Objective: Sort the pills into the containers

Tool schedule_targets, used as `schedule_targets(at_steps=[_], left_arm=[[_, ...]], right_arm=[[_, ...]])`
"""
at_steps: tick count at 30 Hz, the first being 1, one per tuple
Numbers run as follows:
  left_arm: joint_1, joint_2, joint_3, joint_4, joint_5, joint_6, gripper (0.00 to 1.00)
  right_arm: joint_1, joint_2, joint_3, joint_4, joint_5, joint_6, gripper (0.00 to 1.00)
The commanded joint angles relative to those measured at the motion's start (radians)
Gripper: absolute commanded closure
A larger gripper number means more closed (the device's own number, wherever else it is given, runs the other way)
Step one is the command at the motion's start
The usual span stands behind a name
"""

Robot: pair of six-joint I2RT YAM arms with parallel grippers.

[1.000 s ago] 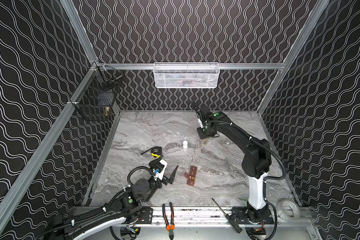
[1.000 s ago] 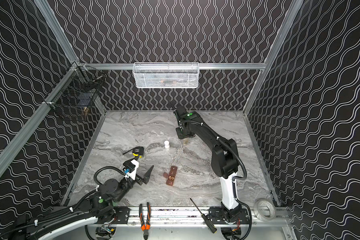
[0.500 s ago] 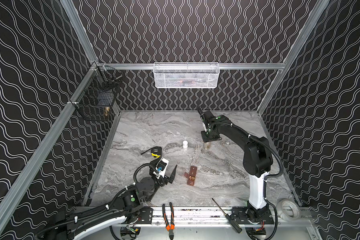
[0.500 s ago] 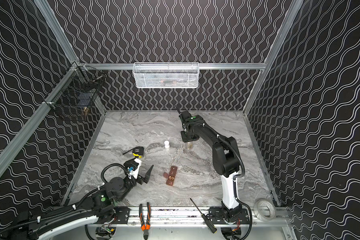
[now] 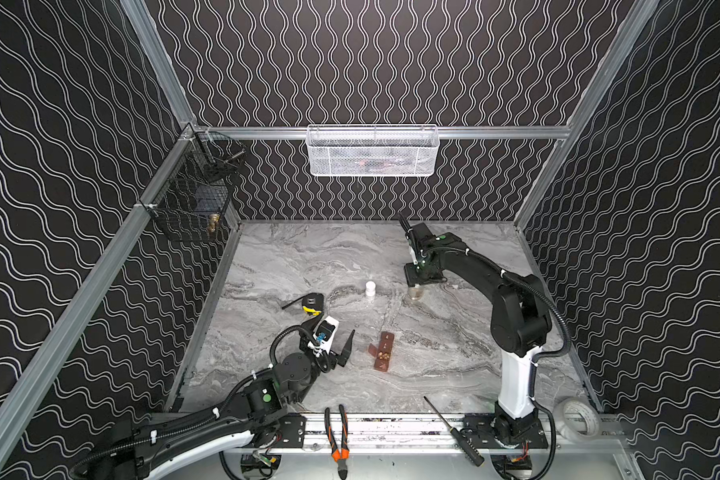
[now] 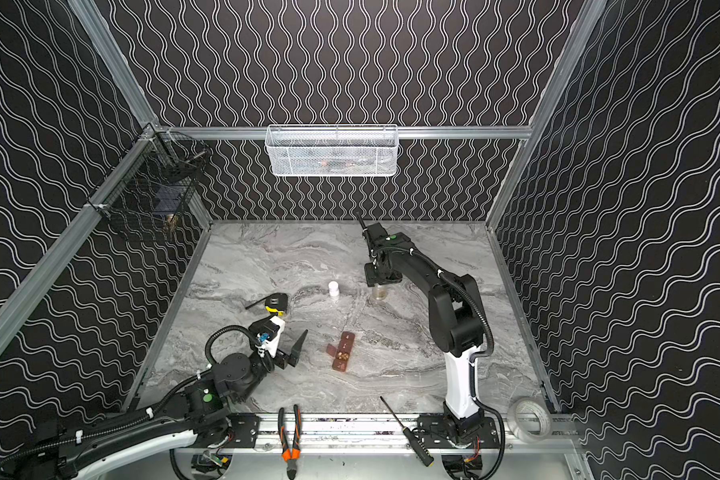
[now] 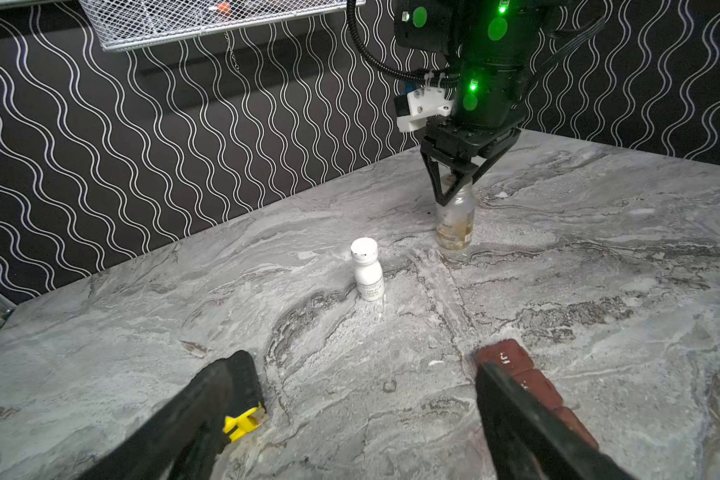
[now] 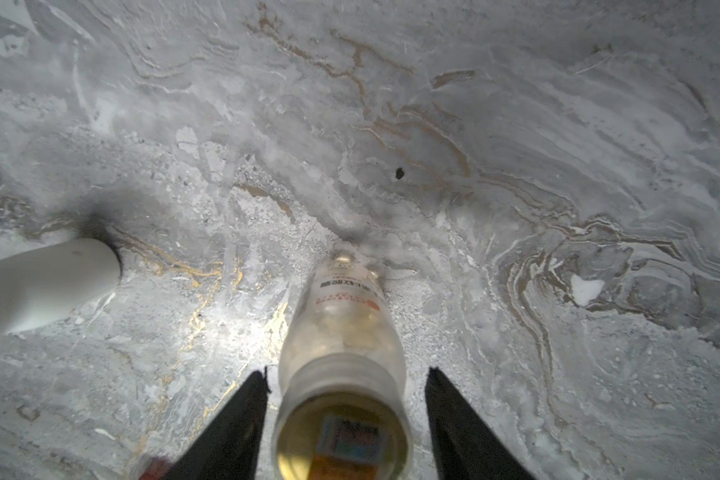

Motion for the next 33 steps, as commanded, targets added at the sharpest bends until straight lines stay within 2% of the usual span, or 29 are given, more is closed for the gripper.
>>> schedule_targets(at_steps=[1,9,15,19,21,28,31,33], left_arm=[[0.002,0.001,0.013,0.005,-0.02,-0.02,0.05],[0.002,0.019,0.03,-0.018,-0.022,-0.035,0.05],[0.007,0.078,0.143,-0.248,-0.014,-0.139,0.13],[0.019,0.145,0.215,-0.396,0.049,-0.245,0.19],[0.037,0.193,0.26,-0.484,0.079,-0.325,0.25],[0.121,0.291,0.333,-0.657,0.315,-0.51,0.51],[0.155,0.3,0.348,-0.697,0.417,-0.554,0.58],[0.191,0.311,0.352,-0.705,0.508,-0.572,0.59]], right_arm=[[-0.001,-0.015,0.004,-0.027,0.006,0.011,0.29],[-0.001,-0.086,0.049,-0.054,-0.001,0.03,0.22],[-0.001,-0.256,0.036,-0.076,0.031,0.072,0.24],[0.005,-0.424,-0.113,-0.016,-0.053,0.121,0.3],[0.03,-0.509,-0.21,0.02,-0.068,0.157,0.35],[0.198,-0.744,-0.558,0.164,-0.181,0.32,0.45],[0.247,-0.799,-0.672,0.237,-0.247,0.395,0.48],[0.262,-0.83,-0.762,0.306,-0.306,0.448,0.49]])
